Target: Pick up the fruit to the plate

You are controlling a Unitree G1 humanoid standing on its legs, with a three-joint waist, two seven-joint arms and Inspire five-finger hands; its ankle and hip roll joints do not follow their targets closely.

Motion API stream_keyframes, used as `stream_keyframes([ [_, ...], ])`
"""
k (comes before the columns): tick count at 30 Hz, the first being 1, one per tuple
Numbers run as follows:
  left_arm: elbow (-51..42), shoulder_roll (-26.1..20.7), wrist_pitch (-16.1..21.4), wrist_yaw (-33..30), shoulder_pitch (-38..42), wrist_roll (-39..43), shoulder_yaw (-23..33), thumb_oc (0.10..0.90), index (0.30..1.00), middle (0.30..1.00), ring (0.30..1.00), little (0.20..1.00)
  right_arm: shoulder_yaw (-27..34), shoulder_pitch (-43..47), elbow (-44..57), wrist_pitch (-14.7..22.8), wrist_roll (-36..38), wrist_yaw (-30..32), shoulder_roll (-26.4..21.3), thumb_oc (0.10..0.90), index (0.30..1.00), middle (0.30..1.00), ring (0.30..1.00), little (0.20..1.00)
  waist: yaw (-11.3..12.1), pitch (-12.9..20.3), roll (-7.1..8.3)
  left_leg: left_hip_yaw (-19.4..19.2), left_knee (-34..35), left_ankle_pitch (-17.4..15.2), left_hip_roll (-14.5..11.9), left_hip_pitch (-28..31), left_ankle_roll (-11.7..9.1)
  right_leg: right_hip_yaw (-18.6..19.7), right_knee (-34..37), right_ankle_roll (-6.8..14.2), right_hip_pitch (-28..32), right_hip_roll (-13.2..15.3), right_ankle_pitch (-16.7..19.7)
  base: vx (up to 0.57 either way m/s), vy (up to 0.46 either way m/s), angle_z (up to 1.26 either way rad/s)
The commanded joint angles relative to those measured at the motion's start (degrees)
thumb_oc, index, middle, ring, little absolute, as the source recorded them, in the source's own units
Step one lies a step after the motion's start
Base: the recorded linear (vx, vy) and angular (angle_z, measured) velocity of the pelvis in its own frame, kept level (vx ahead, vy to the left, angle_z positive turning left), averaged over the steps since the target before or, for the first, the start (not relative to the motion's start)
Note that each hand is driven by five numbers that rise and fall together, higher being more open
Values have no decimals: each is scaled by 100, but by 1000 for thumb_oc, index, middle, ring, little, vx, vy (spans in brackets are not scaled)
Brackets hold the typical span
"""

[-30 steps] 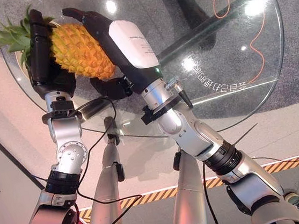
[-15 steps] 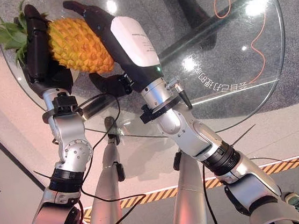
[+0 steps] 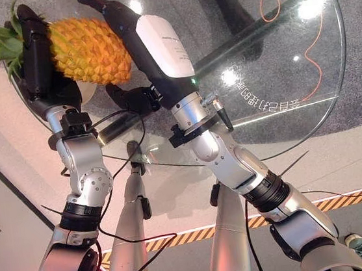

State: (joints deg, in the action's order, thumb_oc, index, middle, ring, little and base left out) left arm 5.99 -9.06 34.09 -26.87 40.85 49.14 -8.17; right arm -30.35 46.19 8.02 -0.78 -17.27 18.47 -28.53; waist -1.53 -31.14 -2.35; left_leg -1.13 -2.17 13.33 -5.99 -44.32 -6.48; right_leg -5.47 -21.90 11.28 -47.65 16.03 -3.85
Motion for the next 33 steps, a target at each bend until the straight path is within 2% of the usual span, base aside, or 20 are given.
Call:
stream_keyframes([
  [1,-542,-308,857,-313,377,-892,454,100,300,300,300,200,968,657,704,458,64,781,251,800,900,900,900,900,177,134,260,146,-307,-415,-105,34,-155,-234,1178,-40,367,-196,1168,0,0,0],
  [7,-497,-315,982,-512,425,-1022,516,100,300,300,300,200,975,669,661,422,76,864,217,800,900,900,900,900,165,134,270,147,-319,-411,-116,4,-162,-218,1176,-50,342,-203,1164,0,0,0],
  [12,-443,-346,1099,-831,465,-1443,559,100,300,300,300,200,1015,624,590,356,68,1052,195,800,900,900,900,900,149,134,279,144,-304,-406,-120,16,-168,-206,1182,-55,353,-216,1161,0,0,0],
  [18,-242,-503,1174,-1272,554,-2125,679,100,300,300,300,200,1270,424,288,238,-34,1660,32,800,900,900,900,900,80,134,289,101,-277,-414,-148,71,-177,-171,1206,-57,381,-218,1169,-8,16,0],
  [24,-105,-642,1294,-1377,526,-2232,781,100,300,300,300,200,1627,105,56,420,1,2027,-92,800,900,900,900,900,10,134,308,77,-280,-441,-171,127,-178,-135,1212,-45,414,-228,1177,-9,23,0],
  [33,-19,-711,1318,-1331,599,-2201,901,100,300,300,300,200,1835,22,29,516,-14,1977,-163,800,900,900,900,900,-24,134,338,53,-270,-449,-198,172,-183,-120,1220,-46,441,-239,1179,-2,0,-2],
])
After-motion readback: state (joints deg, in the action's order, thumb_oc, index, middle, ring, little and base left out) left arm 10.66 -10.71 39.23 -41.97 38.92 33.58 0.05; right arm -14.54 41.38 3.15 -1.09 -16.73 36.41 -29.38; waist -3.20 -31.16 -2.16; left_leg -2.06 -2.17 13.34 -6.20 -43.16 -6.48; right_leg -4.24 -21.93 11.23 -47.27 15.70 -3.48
